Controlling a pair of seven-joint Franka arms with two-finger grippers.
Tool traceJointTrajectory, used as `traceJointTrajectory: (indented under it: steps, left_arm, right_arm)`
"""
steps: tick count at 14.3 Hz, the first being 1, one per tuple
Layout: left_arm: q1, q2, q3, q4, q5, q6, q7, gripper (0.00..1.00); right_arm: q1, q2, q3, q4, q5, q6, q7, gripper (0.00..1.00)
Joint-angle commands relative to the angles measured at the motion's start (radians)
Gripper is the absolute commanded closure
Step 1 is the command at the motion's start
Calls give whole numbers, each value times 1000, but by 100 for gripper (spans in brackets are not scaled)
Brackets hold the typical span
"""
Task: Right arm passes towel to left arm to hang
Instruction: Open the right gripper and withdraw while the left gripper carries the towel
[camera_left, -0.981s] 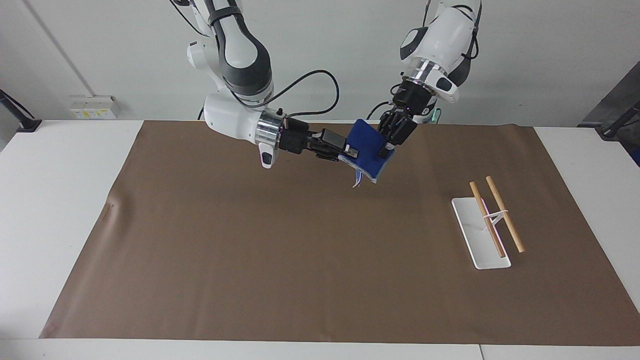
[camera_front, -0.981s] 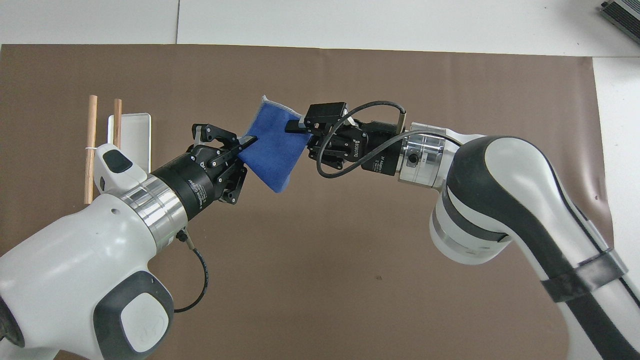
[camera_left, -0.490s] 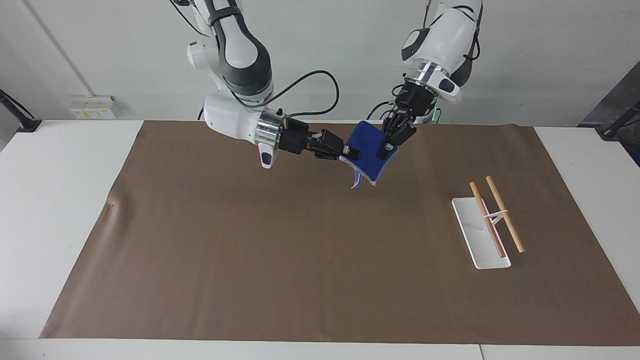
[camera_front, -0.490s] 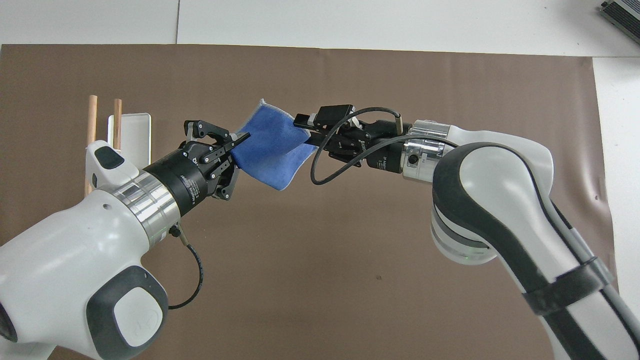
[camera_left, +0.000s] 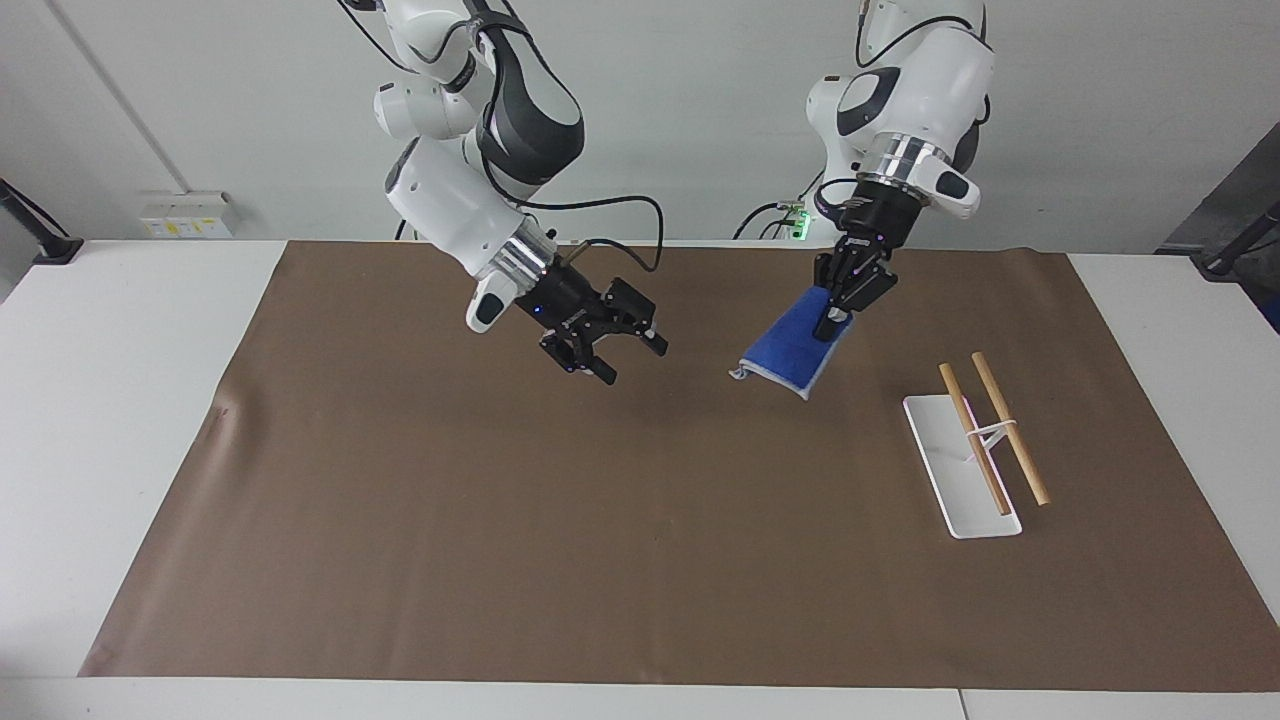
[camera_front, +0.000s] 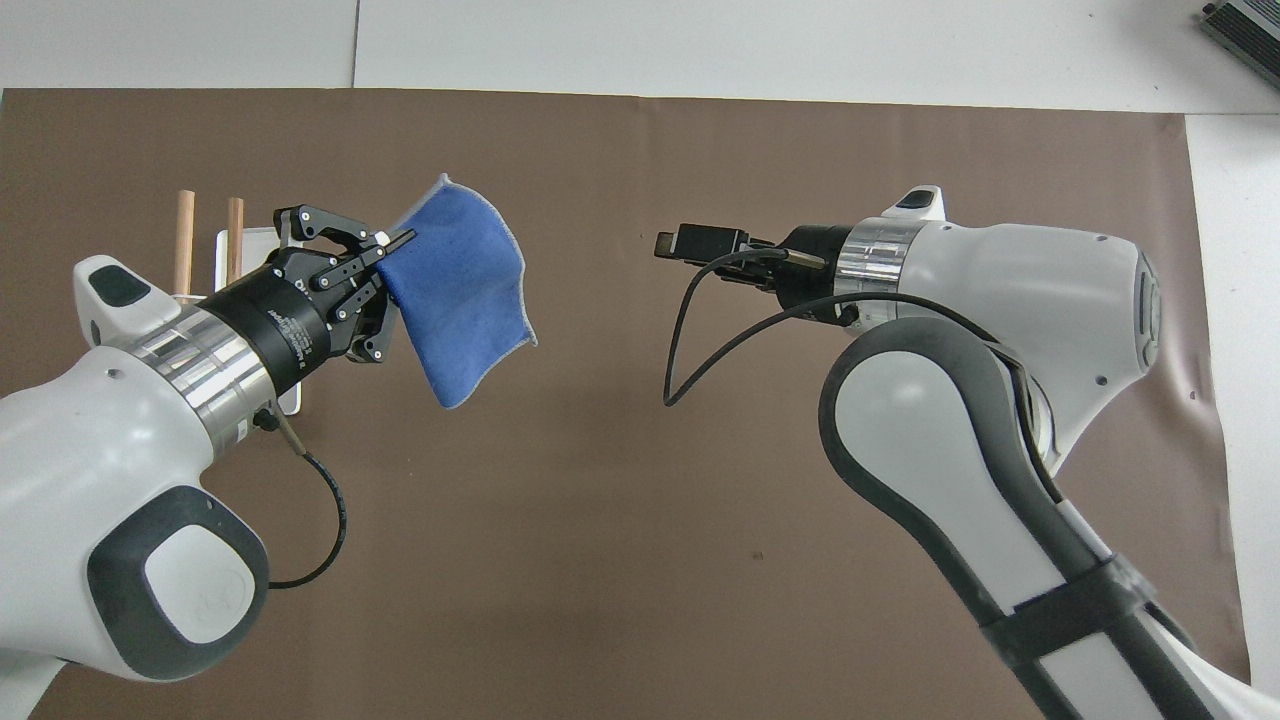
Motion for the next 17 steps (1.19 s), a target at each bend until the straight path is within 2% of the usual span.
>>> traceJointTrajectory:
  steps: [1, 3, 6, 9, 11, 15, 17]
  left_arm:
    - [65, 25, -10, -21, -15, 34, 25, 100]
    - [121, 45, -10, -33, -15, 60, 29, 100]
    - [170, 85, -10, -67, -18, 172, 26, 100]
    - [227, 137, -12, -65, -20, 231, 19, 100]
    - [262, 164, -10, -67, -21, 255, 14, 100]
    - [357, 181, -12, -79, -20, 251, 14, 100]
    - [381, 184, -12, -87, -21, 252, 14, 100]
  right_arm:
    - [-60, -34, 5, -23, -267, -39, 60, 0]
    - [-88, -47, 5, -8, -421, -114, 72, 0]
    - [-125, -79, 3, 15, -571, -223, 115, 0]
    - [-148, -109, 0, 67, -640, -386, 124, 0]
    - [-166, -139, 0, 77, -706, -455, 140, 0]
    - [-221, -197, -6, 90, -711, -545, 149, 0]
    - [-176, -203, -89, 135, -713, -642, 149, 0]
